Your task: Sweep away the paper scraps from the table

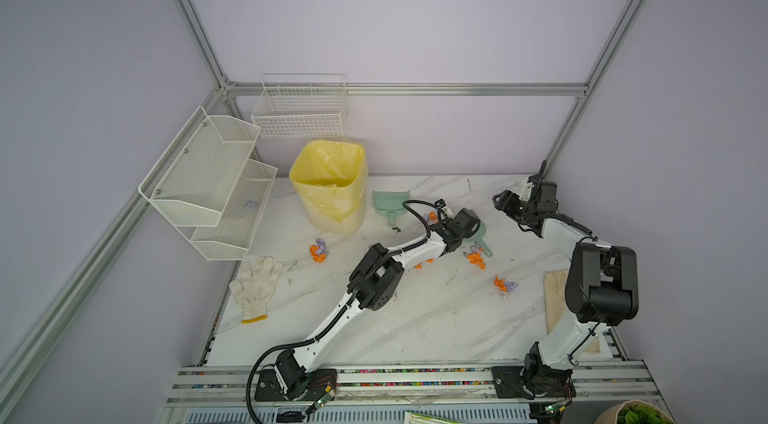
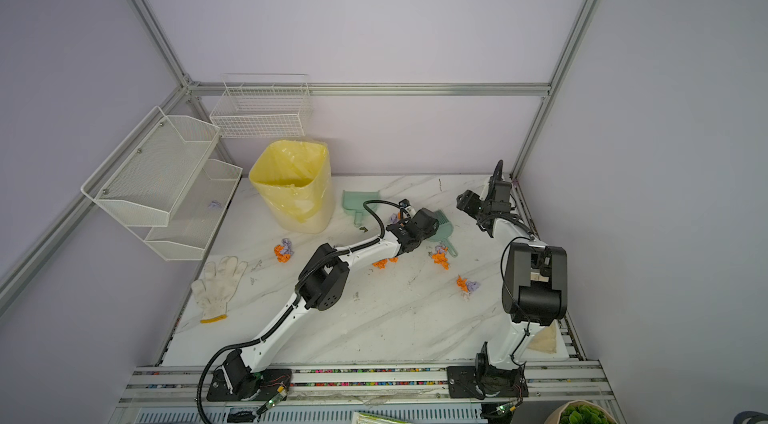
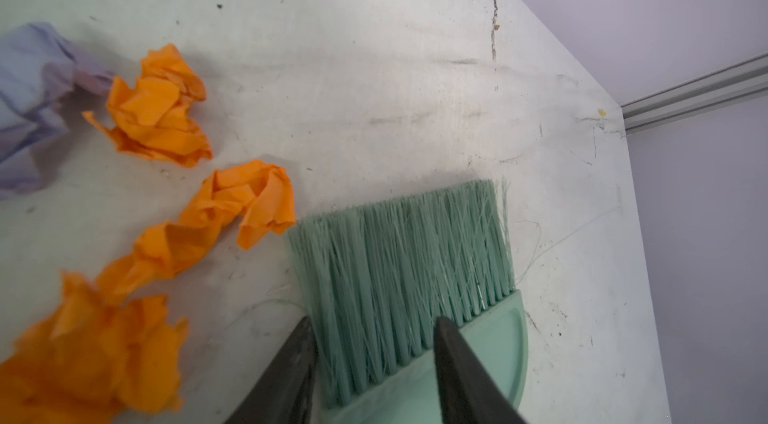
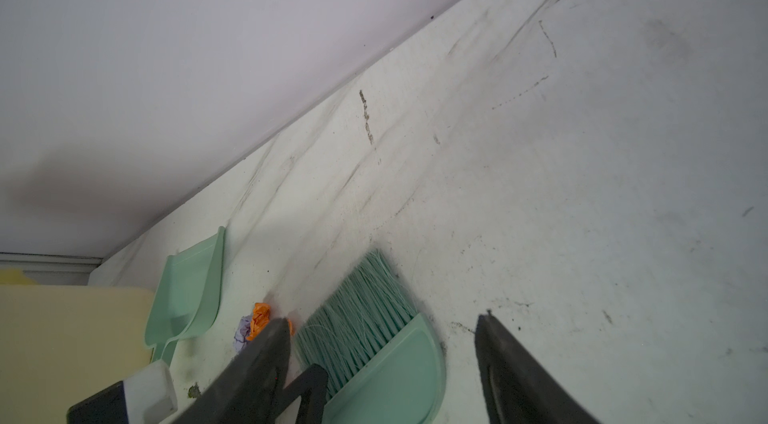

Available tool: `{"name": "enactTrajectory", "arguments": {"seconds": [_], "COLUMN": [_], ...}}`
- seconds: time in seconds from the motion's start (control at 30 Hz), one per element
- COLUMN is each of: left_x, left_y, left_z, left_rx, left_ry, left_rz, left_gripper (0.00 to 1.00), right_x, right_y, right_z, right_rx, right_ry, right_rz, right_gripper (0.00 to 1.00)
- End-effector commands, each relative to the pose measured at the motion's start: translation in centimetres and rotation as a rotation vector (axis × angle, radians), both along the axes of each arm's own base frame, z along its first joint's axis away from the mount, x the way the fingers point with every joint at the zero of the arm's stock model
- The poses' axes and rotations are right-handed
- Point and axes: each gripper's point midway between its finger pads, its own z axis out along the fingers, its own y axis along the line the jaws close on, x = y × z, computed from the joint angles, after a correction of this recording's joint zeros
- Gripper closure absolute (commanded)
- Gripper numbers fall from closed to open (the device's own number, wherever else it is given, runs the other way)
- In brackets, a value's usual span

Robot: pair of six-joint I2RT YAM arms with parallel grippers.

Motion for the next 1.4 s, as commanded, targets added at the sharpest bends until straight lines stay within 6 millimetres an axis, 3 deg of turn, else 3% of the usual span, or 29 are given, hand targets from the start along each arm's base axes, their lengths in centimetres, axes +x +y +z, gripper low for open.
{"name": "enactTrajectory", "arguments": {"seconds": [0.0, 0.3, 0.5, 0.63, 0.87, 1.03, 1.37], "left_x": [0.5, 1.3, 1.8, 2.1, 2.5, 2.7, 2.7], "left_y": [0.2, 1.0, 0.6, -0.1, -1.6, -1.9, -2.2], "left_z": [-1.2, -3.0, -2.2, 0.5, 8.4, 12.8, 17.2], "left_rx": [-0.013, -0.034, -0.09, -0.155, -0.281, -0.345, -0.434], "left_ry": [0.026, 0.048, 0.021, -0.019, -0.147, -0.23, -0.317], "left_rz": [0.029, 0.052, 0.041, 0.026, -0.041, -0.072, -0.122], "left_gripper": [0.66, 1.0, 1.0, 1.0, 1.0, 1.0, 1.0], "right_x": [-0.3, -1.8, -2.6, -2.8, -2.4, -2.7, -4.0], "right_y": [0.1, 0.6, 0.5, 0.6, 1.3, 1.4, 1.2], "right_z": [1.8, 3.7, 3.8, 3.6, 3.2, 4.0, 5.4], "right_rx": [0.021, 0.035, 0.026, 0.028, 0.081, 0.113, 0.196], "right_ry": [-0.037, -0.07, -0.068, -0.062, -0.045, -0.068, -0.091], "right_rz": [0.003, 0.02, 0.013, 0.015, 0.062, 0.081, 0.088], "right_gripper": [0.27, 0.28, 0.28, 0.28, 0.26, 0.21, 0.11]}}
